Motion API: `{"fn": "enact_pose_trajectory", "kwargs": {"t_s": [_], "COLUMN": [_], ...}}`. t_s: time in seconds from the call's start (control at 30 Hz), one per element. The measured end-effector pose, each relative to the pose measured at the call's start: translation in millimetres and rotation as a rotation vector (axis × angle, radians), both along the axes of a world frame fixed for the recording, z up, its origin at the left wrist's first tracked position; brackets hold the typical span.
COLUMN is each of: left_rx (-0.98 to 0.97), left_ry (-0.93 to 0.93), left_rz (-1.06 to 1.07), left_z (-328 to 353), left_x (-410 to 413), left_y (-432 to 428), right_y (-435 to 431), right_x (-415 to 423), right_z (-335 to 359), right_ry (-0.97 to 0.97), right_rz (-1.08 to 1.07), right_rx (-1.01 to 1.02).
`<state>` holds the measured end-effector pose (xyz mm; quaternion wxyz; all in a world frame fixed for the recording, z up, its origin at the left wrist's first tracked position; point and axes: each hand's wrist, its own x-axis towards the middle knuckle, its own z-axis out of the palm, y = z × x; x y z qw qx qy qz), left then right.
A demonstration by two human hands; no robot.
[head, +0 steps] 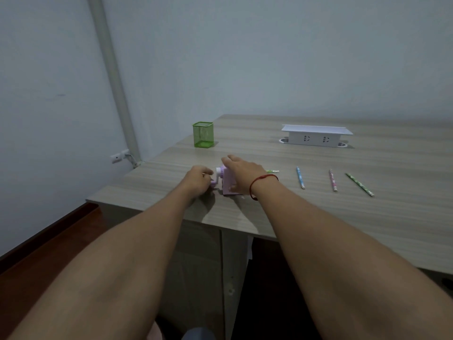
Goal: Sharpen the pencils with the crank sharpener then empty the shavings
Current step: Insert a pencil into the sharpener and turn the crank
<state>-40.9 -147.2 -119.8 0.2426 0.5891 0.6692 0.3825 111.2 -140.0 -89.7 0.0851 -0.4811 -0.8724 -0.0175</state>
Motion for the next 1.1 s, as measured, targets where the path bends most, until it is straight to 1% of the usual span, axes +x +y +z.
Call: {"fn": "enact_pose_trajectory", "kwargs": {"t_s": [0.1,0.17,0.2,0.3,0.5,0.6,0.67,0.8,0.9,1.0,1.1], "left_rx": [-0.034,-0.063,-0.065,-0.036,0.019,0.017,0.035,0.081,0.176,0.332,0.435], "left_ry": [0.256,0.438,0.491,0.525,0.587,0.682,0.786,0.929,0.979,0.99,0.974], "left_rz": [-0.098,-0.121,-0.123,-0.105,-0.1,-0.138,-0.165,-0.131,-0.106,-0.11,-0.123], "left_z": [-2,-3,-4,-9,-15,-12,-5,6,12,27,28], "left_x": [-2,-3,-3,-4,-3,-7,-8,-6,-10,-10,-13], "left_y": [0,1,0,-3,-4,-1,0,7,16,21,16], "right_y": [1,1,0,1,-3,-5,-5,-4,-2,1,4], "right_x": [-1,-5,-9,-16,-13,-12,-12,-15,-17,-24,-30], "right_z": [0,-3,-6,-13,-16,-13,-12,-14,-17,-17,-14], "right_ry": [0.014,0.041,0.041,0.008,0.064,0.067,0.071,0.09,0.086,0.081,0.024], "right_rz": [-0.034,-0.051,-0.057,-0.09,-0.098,-0.094,-0.093,-0.108,-0.122,-0.18,-0.214], "right_rx": [-0.027,-0.034,-0.02,0.062,0.017,0.019,0.016,0.014,0.016,0.019,0.024]}}
